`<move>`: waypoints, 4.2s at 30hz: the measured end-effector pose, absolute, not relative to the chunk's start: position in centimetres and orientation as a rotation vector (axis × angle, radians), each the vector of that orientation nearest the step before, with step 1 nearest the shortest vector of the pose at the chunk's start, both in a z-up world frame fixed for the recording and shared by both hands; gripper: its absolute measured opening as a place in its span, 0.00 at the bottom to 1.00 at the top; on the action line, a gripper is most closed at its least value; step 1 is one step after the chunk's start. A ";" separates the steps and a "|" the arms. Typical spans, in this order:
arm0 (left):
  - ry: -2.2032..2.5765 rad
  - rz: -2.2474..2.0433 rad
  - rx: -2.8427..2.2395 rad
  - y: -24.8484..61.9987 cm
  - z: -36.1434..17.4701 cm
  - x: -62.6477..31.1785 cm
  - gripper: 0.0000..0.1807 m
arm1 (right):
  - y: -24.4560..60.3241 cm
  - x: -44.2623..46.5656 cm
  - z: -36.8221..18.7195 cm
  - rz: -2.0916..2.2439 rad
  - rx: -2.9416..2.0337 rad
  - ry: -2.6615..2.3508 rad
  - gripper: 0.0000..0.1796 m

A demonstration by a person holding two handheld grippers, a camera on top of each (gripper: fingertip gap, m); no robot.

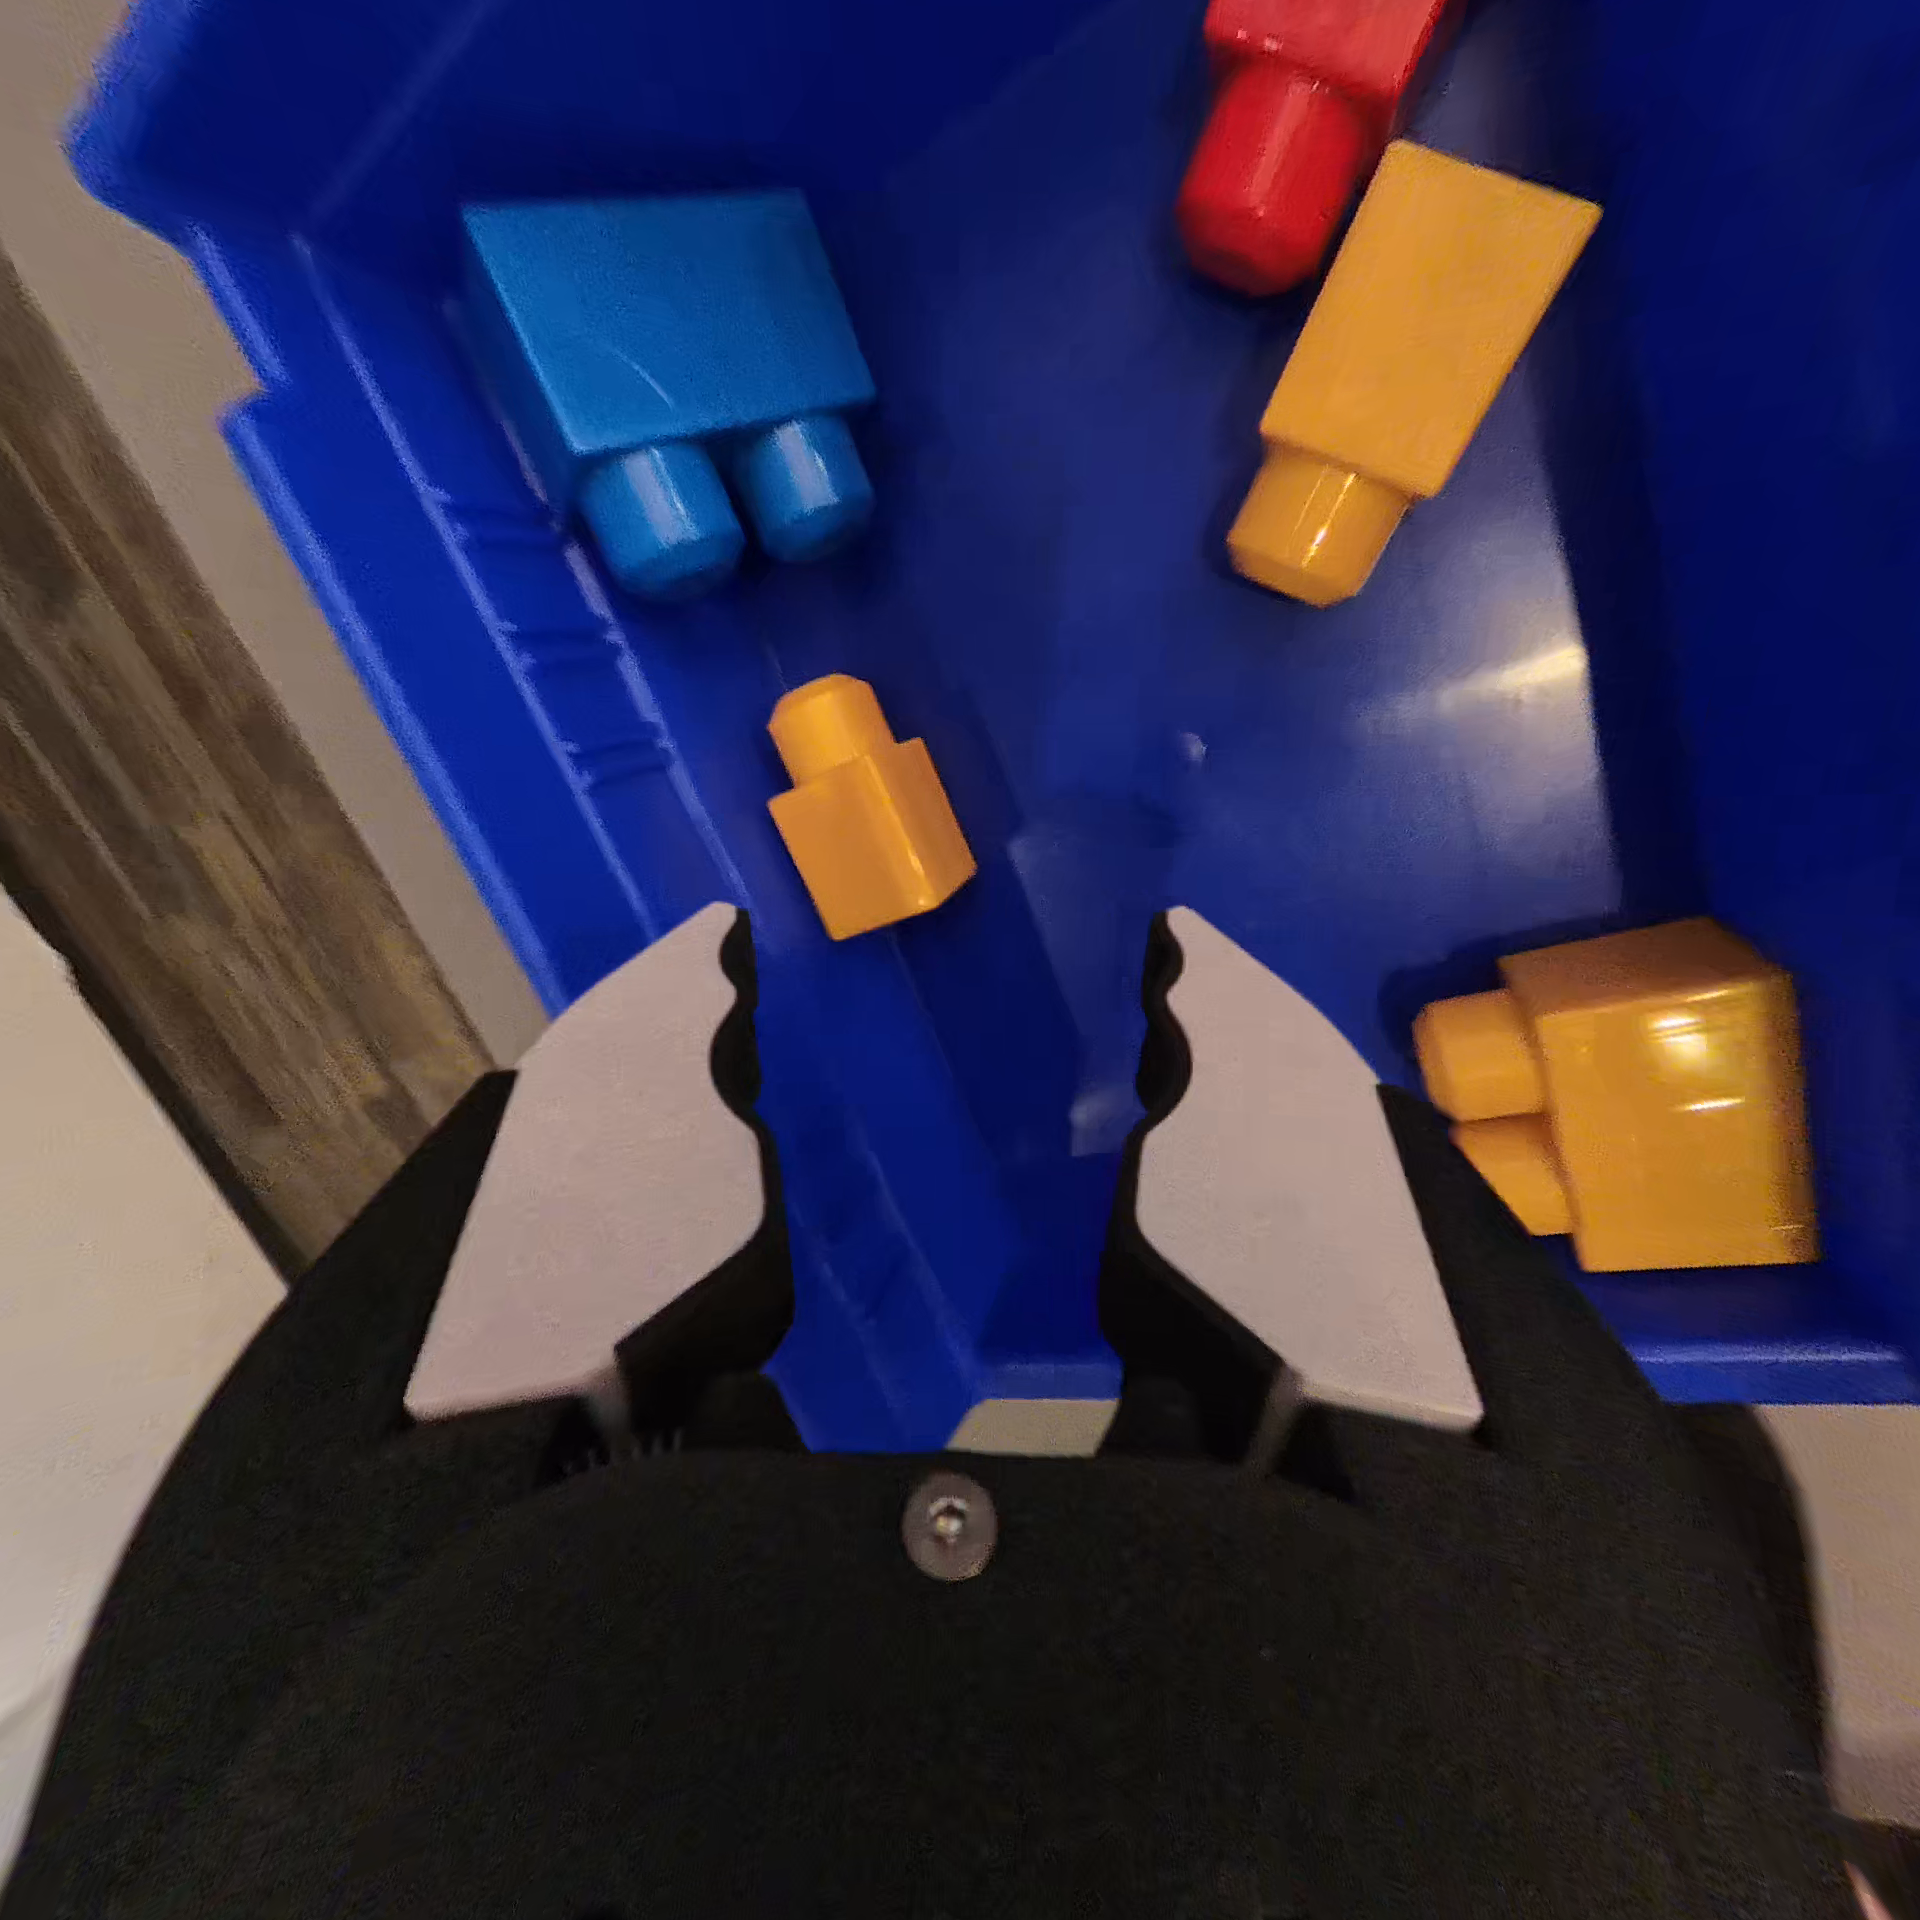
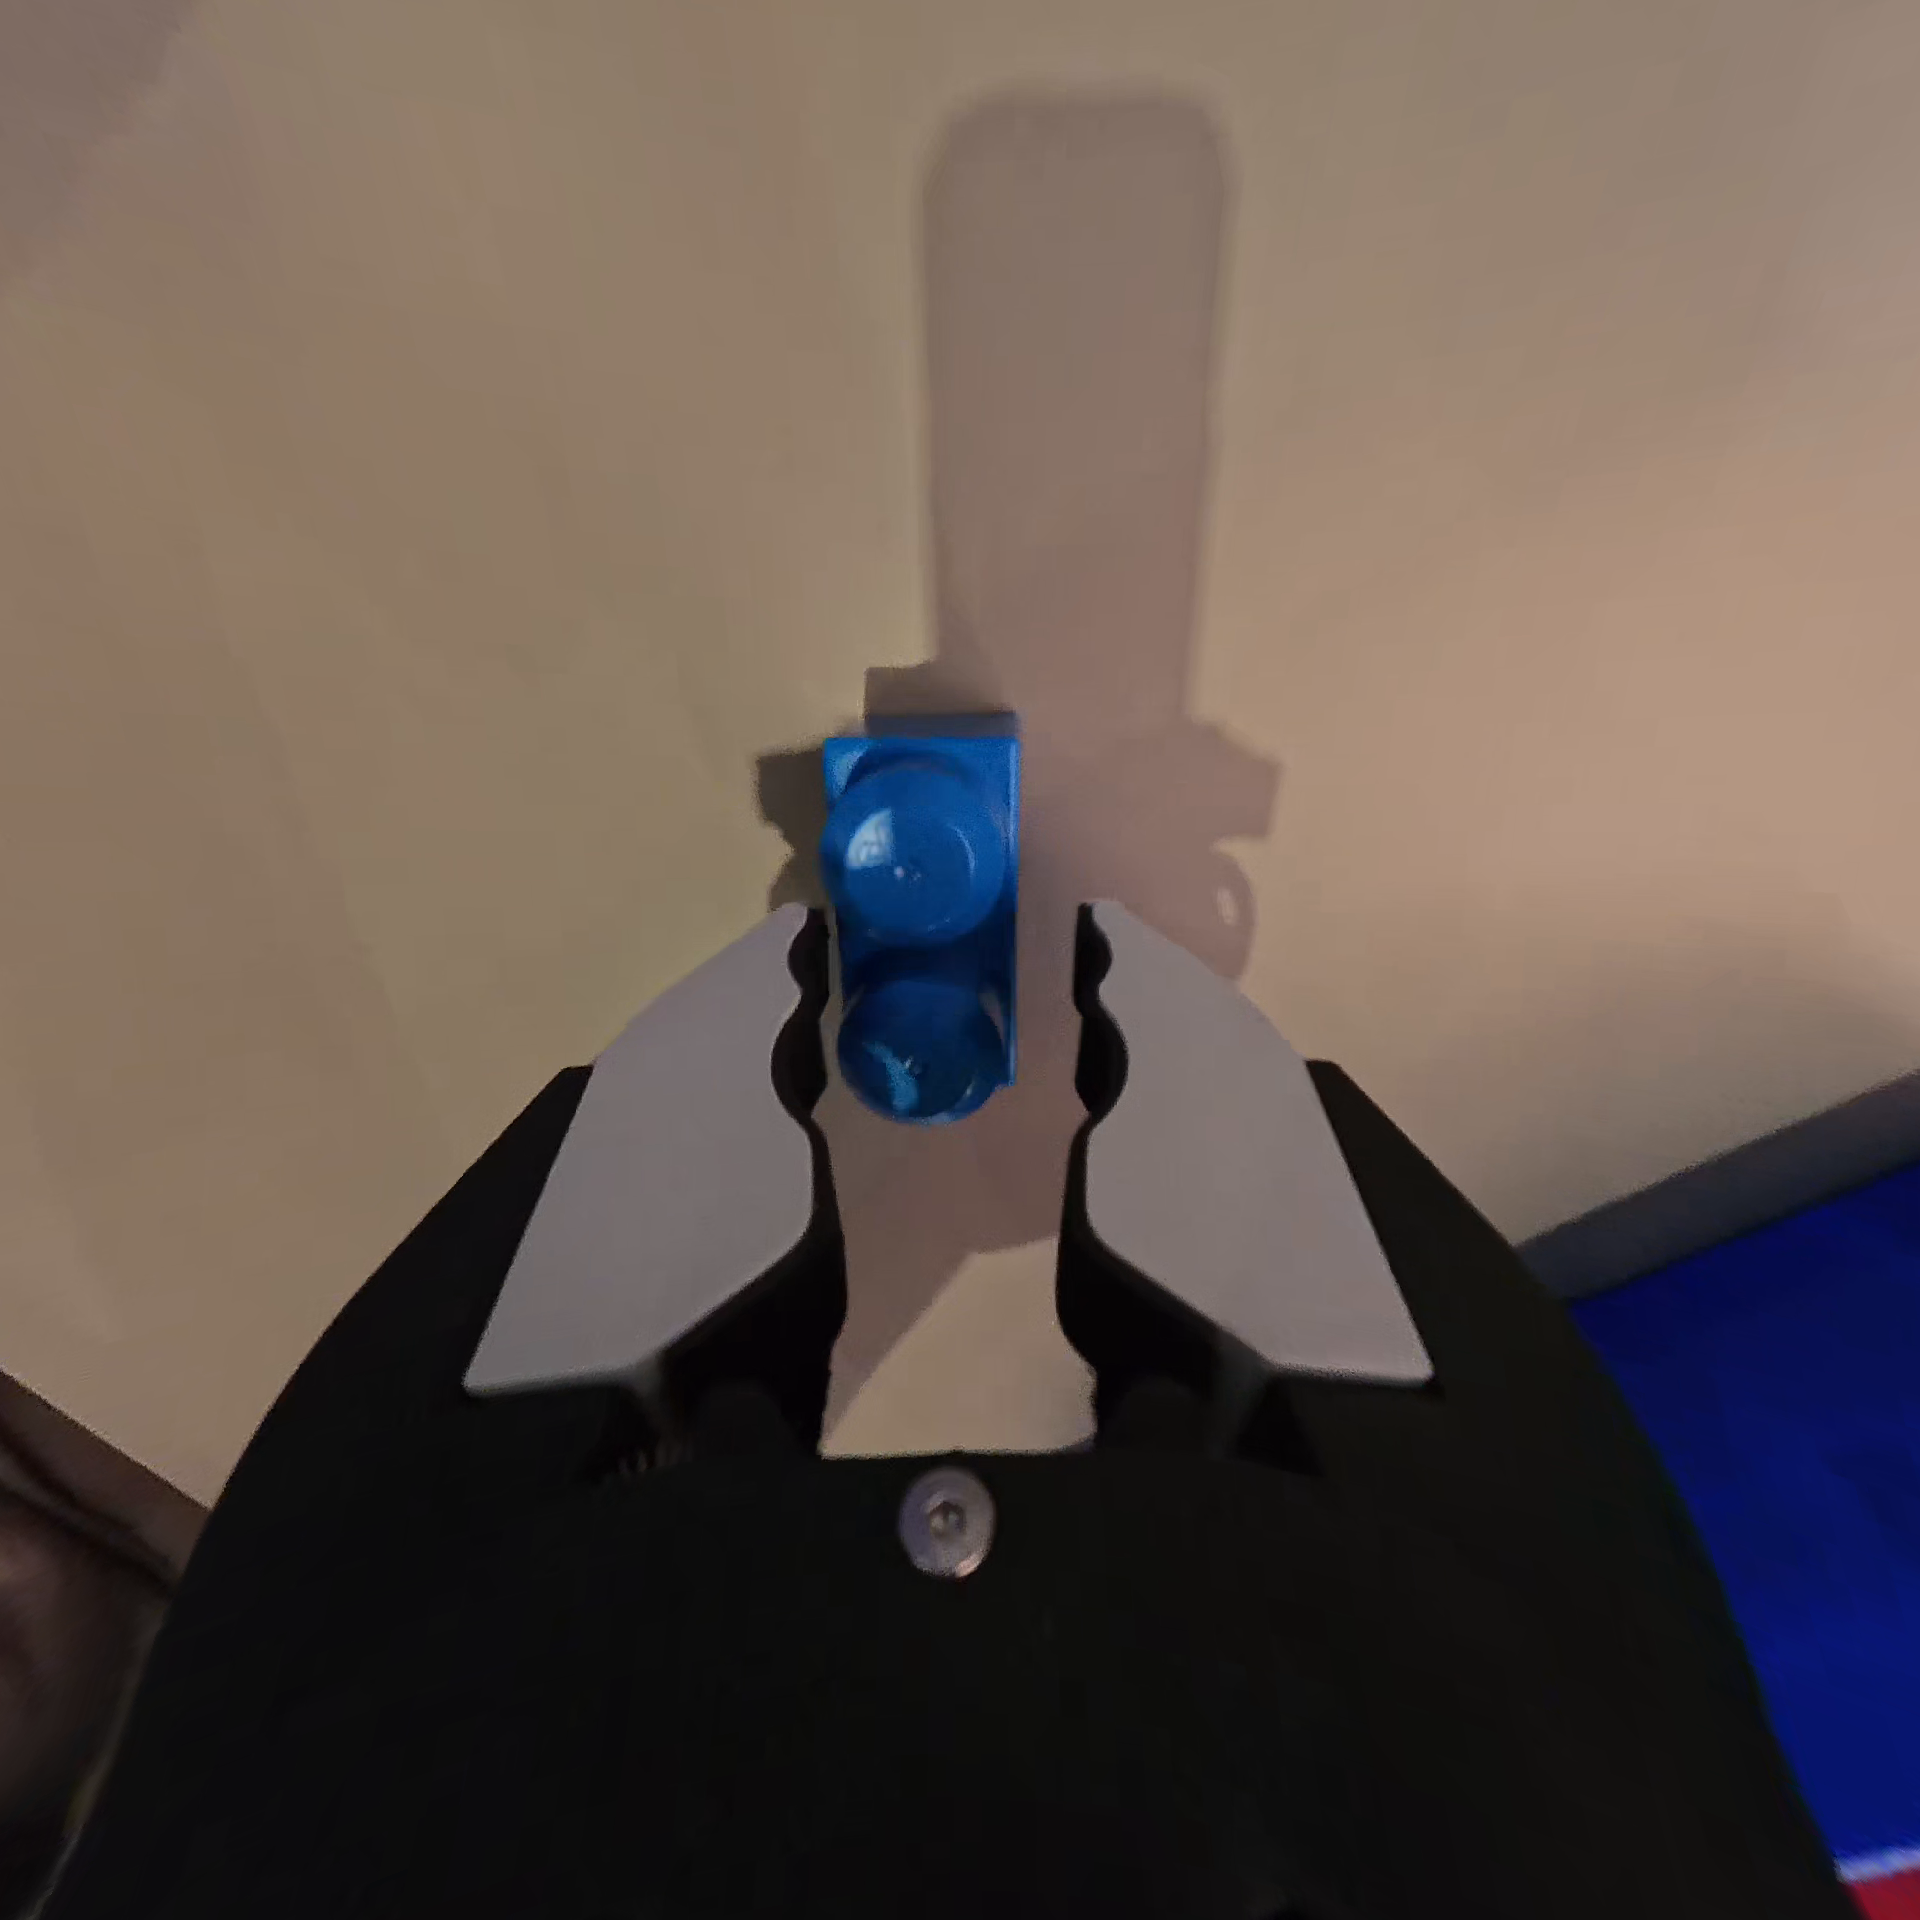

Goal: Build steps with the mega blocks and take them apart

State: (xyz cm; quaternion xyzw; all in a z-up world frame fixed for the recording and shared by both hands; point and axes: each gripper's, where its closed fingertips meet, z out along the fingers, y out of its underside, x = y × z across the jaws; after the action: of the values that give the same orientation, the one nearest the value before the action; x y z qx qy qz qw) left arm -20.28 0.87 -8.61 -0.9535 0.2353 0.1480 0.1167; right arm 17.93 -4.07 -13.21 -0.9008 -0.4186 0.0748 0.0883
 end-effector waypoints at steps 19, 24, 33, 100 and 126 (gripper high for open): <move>0.429 0.359 -3.039 1.0 -13.8 -21.1 0.53 | -4.3 18.3 -9.4 0.269 -2.550 -1.223 0.26; 0.445 0.322 -3.047 0.9 -14.0 -20.5 0.61 | -4.5 18.1 -10.1 0.246 -2.569 -1.259 0.26; 0.485 0.183 -3.037 0.5 -13.5 -18.8 0.58 | -4.6 17.9 -10.2 0.252 -2.573 -1.269 0.26; 1.219 -1.500 -1.569 -10.6 11.1 8.3 0.25 | -10.3 7.1 11.2 0.383 -1.041 -1.163 0.45; 1.108 -1.409 -1.838 -6.9 7.0 6.8 0.31 | -2.5 22.9 -4.5 -0.336 -2.011 -1.486 0.38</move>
State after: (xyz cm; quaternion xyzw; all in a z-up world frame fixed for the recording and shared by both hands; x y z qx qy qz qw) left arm 6.78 -6.91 7.04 -0.6866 0.4139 -0.5262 0.2834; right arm 22.93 -2.49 -4.52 -0.7594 -0.5609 -0.1270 0.3044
